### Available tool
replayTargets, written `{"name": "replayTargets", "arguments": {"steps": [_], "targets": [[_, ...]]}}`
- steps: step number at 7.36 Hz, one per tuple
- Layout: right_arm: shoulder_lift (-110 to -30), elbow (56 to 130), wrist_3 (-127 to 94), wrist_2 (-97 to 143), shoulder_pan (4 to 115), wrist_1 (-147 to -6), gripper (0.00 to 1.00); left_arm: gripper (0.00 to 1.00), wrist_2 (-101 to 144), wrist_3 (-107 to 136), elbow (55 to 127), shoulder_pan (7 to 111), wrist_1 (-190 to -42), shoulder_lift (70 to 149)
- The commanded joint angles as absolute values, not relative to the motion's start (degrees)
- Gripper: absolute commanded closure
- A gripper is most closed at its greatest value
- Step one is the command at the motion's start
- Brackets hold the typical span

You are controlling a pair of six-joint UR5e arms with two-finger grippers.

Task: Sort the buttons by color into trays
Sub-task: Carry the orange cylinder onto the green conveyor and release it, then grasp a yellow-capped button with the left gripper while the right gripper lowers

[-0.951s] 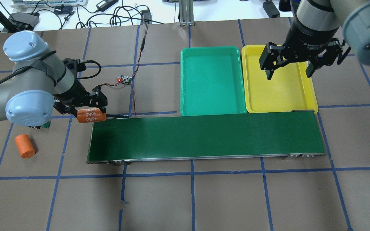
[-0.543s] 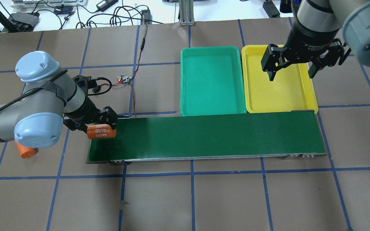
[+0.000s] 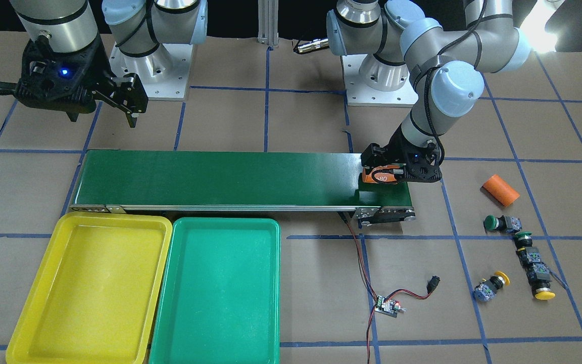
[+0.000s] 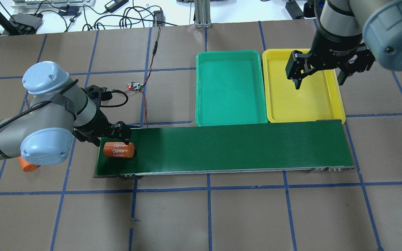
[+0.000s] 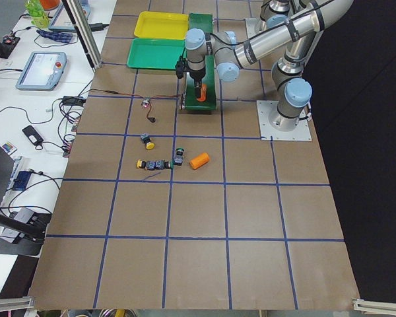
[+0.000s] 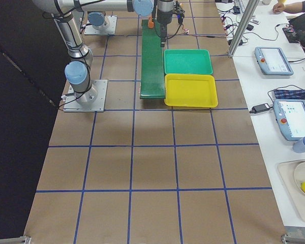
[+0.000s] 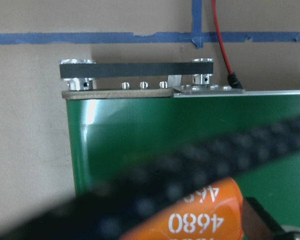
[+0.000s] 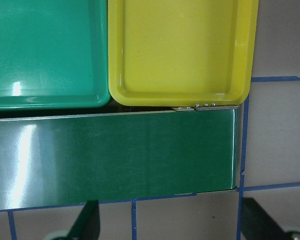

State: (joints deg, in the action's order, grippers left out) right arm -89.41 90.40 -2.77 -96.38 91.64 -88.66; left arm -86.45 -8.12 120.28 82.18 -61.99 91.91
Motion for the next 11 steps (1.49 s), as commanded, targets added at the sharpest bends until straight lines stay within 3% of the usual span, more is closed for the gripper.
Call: {"name": "replayTargets", "arguments": {"steps": [1,3,5,8,11], "targets": [[-88.0,90.4,-3.2,-95.7,93.2,-88.8,0.0,0.0,-86.7,-8.1,116.0,80.9,-62.7,92.3],[-88.1,90.6,-2.1,-94.8,93.6,-87.7,0.0,0.0,-86.7,-7.9,108.0,76.7,-67.8,94.6],[-88.4,93.3,3.5,-95.3,93.5,-87.0,0.0,0.0,-87.0,-10.4,101.6,73.3,-67.3,102.1],[-90.3,98.9,11.5,-95.5,93.2,-88.3,0.0,0.0,-87.1,-29.0,93.5,66.6,-63.6,112.8],[-92.7,105.6,24.9,-95.6,92.7,-96.1,0.0,0.0,-87.2,-45.8,86.1,66.3,-62.6,123.3]]}}
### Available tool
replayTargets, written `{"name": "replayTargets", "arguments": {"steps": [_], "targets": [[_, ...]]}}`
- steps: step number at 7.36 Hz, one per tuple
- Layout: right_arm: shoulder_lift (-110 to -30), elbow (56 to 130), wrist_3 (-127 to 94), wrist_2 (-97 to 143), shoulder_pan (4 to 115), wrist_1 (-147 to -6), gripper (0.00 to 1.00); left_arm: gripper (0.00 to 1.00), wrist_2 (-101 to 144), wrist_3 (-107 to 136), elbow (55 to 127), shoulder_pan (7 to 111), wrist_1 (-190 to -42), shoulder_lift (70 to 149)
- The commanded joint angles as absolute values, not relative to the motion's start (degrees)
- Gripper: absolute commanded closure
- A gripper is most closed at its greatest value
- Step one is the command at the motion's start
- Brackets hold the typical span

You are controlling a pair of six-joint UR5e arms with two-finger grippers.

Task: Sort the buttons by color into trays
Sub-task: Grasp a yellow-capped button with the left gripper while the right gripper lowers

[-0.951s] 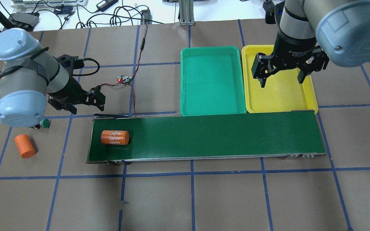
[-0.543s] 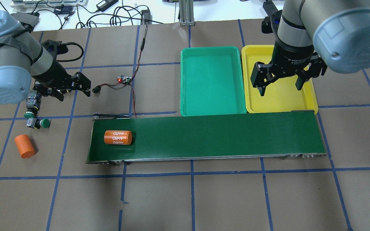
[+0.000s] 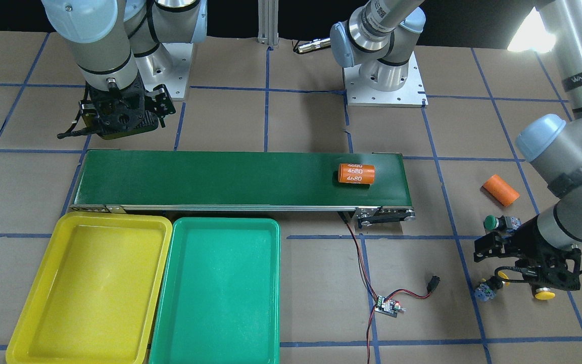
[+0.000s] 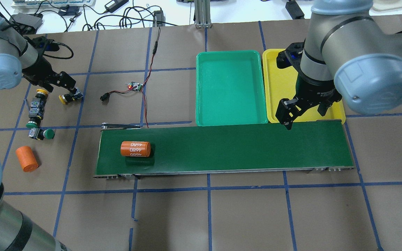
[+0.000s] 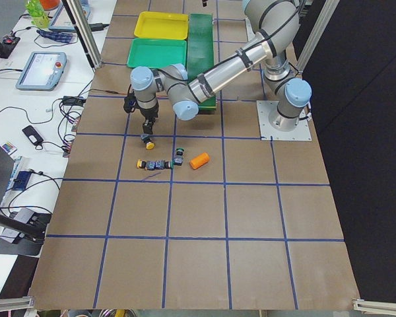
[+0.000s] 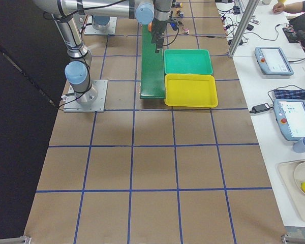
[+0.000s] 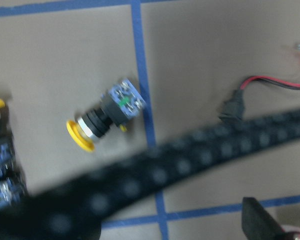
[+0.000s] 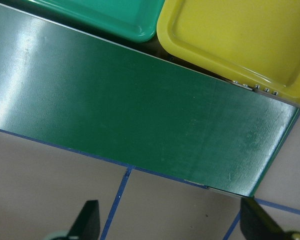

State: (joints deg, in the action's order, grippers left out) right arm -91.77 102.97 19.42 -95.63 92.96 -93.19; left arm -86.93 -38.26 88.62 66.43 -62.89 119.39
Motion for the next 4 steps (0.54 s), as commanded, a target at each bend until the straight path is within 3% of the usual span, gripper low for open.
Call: {"name": "replayTargets", "arguments": {"steps": [1,4], "targets": [[-94.2,107.6,26.8,-95.1,92.6,-97.7,0.0,0.0,-87.2,-51.4,86.0,66.3,-61.5,124.5],[-98.3,114.9,34.3,-94.6,92.6,-104.3,0.0,0.0,-88.3,-64.9,86.5,66.3,-56.8,126.7]]}}
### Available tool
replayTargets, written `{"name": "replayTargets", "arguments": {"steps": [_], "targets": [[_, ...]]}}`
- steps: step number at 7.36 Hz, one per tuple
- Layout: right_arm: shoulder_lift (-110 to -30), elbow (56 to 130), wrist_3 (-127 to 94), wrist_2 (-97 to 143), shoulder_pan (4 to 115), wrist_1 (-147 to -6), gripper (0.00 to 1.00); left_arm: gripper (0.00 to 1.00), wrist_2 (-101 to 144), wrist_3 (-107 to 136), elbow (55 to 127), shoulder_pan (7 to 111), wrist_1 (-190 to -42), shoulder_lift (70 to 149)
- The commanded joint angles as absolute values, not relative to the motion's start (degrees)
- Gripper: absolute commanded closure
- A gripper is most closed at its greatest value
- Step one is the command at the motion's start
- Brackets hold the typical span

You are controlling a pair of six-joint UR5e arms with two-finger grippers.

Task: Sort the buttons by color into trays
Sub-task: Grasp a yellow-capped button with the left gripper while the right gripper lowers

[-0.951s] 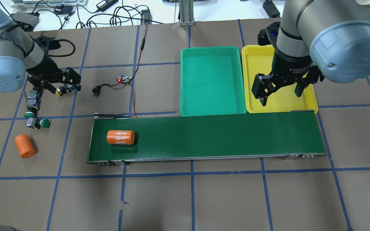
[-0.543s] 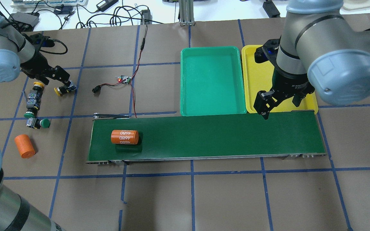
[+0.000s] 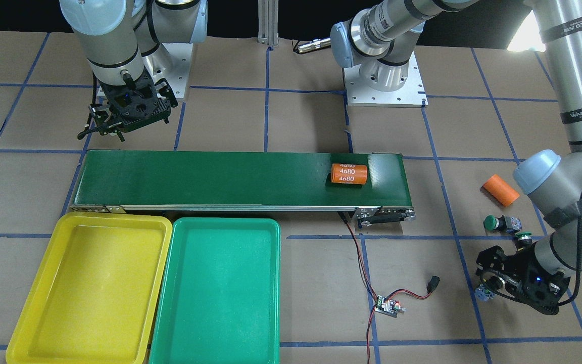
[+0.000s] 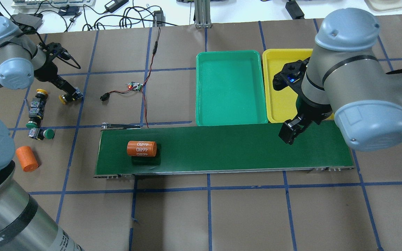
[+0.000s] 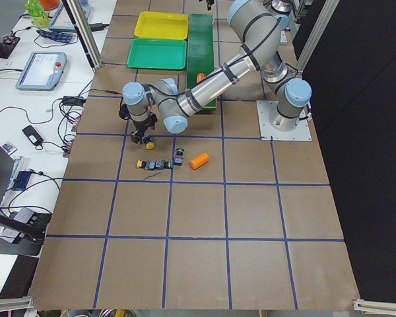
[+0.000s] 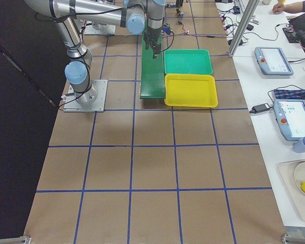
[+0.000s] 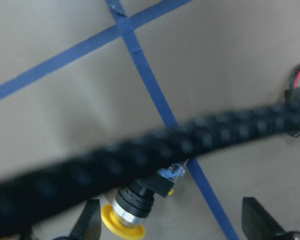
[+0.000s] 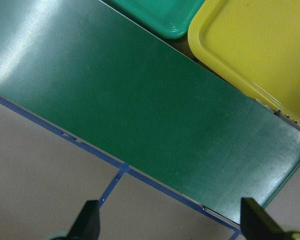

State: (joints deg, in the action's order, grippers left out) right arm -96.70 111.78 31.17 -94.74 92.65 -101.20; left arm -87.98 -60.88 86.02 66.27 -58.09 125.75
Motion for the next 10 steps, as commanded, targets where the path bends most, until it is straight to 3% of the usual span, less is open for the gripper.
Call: {"name": "replayTargets", "arguments": {"steps": [1,2,4,5,8,10], "targets": [[-98.7,116.2,36.0,-94.5,92.6,-105.5,0.0,0.06,-88.2,-65.4,86.7,66.3,-55.6,127.4],[-98.7,116.5,43.4,-91.9,92.7,-105.8,0.0,0.22,-88.2,-65.4,87.4,66.3,-55.5,127.6],[-98.3,116.7,54.1,-87.5,92.7,-105.8,0.0,0.76,-88.3,-65.2,87.4,66.0,-55.4,127.7],[-98.3,117.0,54.5,-87.6,92.7,-106.3,0.0,0.87,-88.3,-63.4,87.5,65.8,-55.4,127.6],[-95.8,120.1,65.4,-88.2,92.7,-114.7,0.0,0.87,-88.5,-45.5,88.7,67.1,-60.7,122.1],[-93.5,121.3,66.3,-88.3,92.6,-114.9,0.0,0.87,-87.5,-31.7,92.4,68.8,-67.8,113.9]]}}
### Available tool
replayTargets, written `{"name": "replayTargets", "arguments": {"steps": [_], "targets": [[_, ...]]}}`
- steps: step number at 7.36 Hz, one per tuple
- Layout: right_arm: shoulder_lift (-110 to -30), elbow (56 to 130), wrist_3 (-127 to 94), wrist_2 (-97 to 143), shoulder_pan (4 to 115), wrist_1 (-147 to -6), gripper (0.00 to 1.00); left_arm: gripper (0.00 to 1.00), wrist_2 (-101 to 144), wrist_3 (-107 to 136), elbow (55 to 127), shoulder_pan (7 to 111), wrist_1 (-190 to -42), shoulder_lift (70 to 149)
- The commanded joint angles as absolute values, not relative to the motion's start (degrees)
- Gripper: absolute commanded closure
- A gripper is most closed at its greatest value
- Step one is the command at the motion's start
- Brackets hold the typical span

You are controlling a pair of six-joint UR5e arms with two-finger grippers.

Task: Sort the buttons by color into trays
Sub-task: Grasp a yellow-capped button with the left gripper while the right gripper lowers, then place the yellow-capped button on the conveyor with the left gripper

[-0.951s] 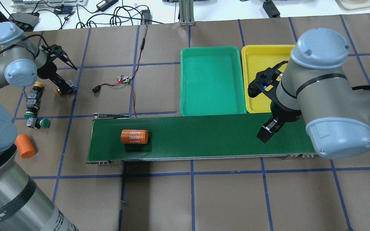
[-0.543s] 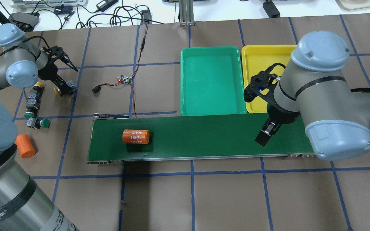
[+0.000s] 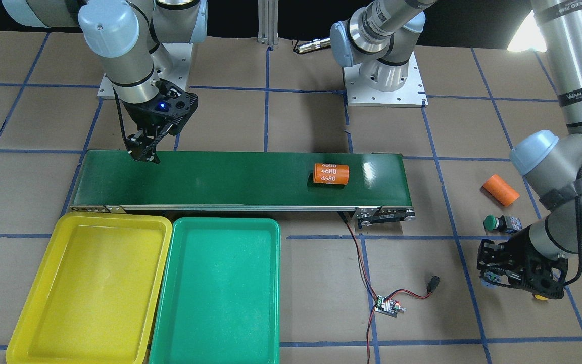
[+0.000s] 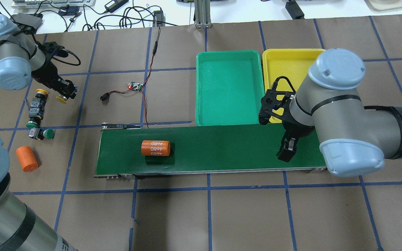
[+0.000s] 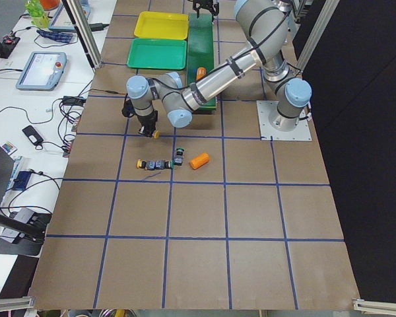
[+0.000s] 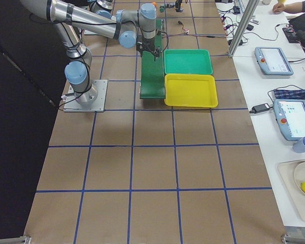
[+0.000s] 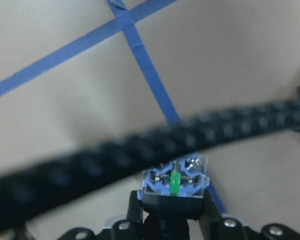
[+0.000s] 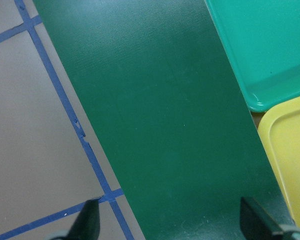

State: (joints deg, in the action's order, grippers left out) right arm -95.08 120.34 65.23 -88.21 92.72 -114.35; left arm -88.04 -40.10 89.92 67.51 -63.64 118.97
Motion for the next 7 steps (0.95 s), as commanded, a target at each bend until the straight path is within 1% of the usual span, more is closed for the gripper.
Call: {"name": "replayTargets", "arguments": {"steps": [1,2,4,5,7], "targets": [[-93.3,121.6,69.6,-88.2,92.5,-115.9,0.0,0.87,-86.8,-25.7,96.5,72.2,-67.9,110.1],[-93.3,121.6,72.3,-88.4,92.2,-116.6,0.0,0.87,-87.0,-18.4,101.1,76.2,-67.8,106.0],[-89.3,121.6,79.0,-88.5,91.0,-120.8,0.0,0.87,-87.2,-6.3,109.6,80.0,-67.2,99.1],[-89.0,121.6,80.8,-88.5,89.9,-121.5,0.0,0.87,-86.9,-1.3,113.3,81.9,-67.1,96.8],[-88.8,121.6,80.8,-88.6,89.7,-121.7,0.0,0.87,-87.4,0.9,115.8,85.5,-65.9,95.5]]}}
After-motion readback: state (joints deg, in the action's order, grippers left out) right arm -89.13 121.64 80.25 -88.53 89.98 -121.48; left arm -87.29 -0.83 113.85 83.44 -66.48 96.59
